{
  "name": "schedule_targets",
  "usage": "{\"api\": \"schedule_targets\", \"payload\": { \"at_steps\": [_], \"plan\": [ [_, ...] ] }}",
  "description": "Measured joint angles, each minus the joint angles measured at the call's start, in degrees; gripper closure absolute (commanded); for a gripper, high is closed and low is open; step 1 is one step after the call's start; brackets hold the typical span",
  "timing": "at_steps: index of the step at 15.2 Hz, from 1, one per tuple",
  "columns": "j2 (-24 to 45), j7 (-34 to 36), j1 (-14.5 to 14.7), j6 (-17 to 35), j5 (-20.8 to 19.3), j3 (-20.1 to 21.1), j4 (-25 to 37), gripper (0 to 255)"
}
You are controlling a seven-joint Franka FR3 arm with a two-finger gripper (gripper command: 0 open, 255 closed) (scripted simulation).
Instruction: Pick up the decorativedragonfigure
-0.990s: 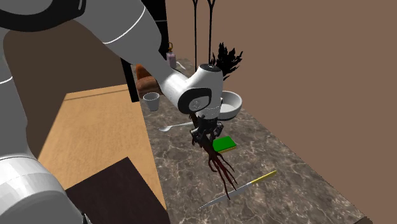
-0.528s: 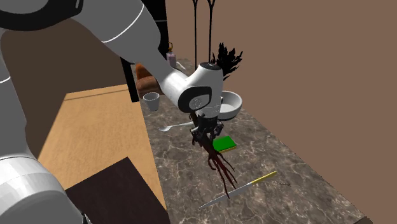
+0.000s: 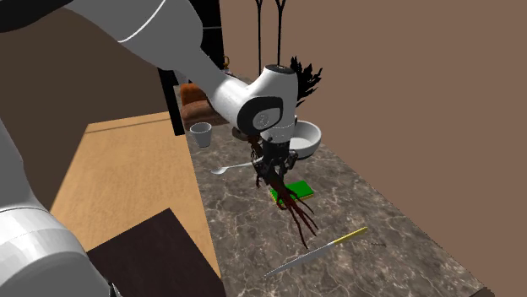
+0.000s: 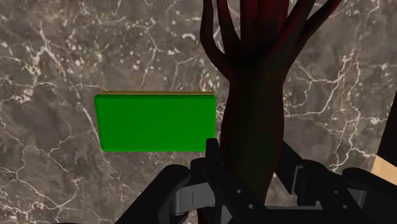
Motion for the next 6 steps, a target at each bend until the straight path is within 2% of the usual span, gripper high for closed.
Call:
{"api": "schedule_targets", "payload": {
  "at_steps": [6],
  "plan": [
    [-3.4, 1.5, 0.1, -4.0, -2.0, -0.3, 0.8, 255]
  ]
}}
